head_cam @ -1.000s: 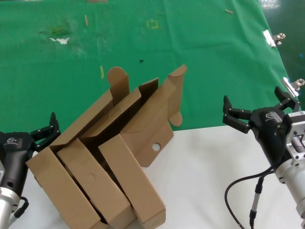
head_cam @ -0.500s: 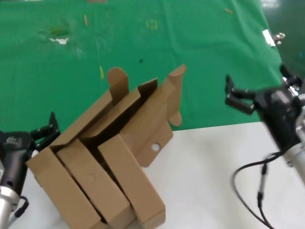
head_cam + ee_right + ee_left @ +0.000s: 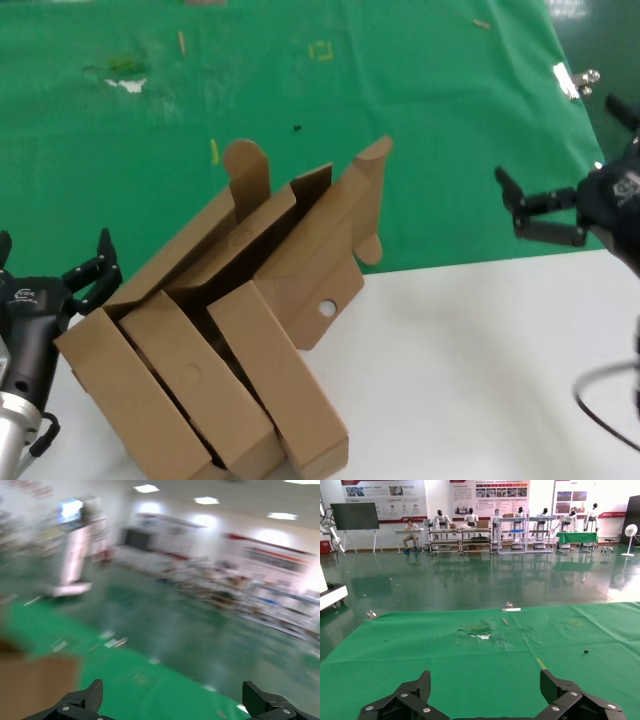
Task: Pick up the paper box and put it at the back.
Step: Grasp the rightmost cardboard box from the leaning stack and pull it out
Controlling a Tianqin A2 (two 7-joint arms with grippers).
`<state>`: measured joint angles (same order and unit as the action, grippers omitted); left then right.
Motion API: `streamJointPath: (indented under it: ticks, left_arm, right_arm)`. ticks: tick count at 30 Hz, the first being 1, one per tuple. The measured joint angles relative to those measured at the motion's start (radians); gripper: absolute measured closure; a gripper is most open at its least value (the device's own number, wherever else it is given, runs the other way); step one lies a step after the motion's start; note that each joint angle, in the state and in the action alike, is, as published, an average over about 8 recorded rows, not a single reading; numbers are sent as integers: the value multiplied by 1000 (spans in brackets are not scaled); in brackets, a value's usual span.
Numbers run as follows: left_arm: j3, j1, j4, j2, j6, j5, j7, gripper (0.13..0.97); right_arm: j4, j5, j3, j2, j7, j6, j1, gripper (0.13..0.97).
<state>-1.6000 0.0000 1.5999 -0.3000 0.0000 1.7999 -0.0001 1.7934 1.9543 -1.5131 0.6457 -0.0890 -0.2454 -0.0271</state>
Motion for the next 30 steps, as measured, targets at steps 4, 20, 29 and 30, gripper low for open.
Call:
streamJointPath:
  ticks: [4,20,29,30]
  left_arm:
    - [0,0,0,0,0,0,0,341]
    - [0,0,0,0,0,0,0,666]
    - [0,0,0,0,0,0,0,809]
    - [0,0,0,0,0,0,0,829]
  right_arm:
    - [1,119,75,107,-181,-192,-94,129]
    - [-97,143,61,257,-617,-741,-219,140]
    - [-146,11,-117,198,-605,-786,-57,161]
    - [-150,2,-130,193,-601,-789,-43,172]
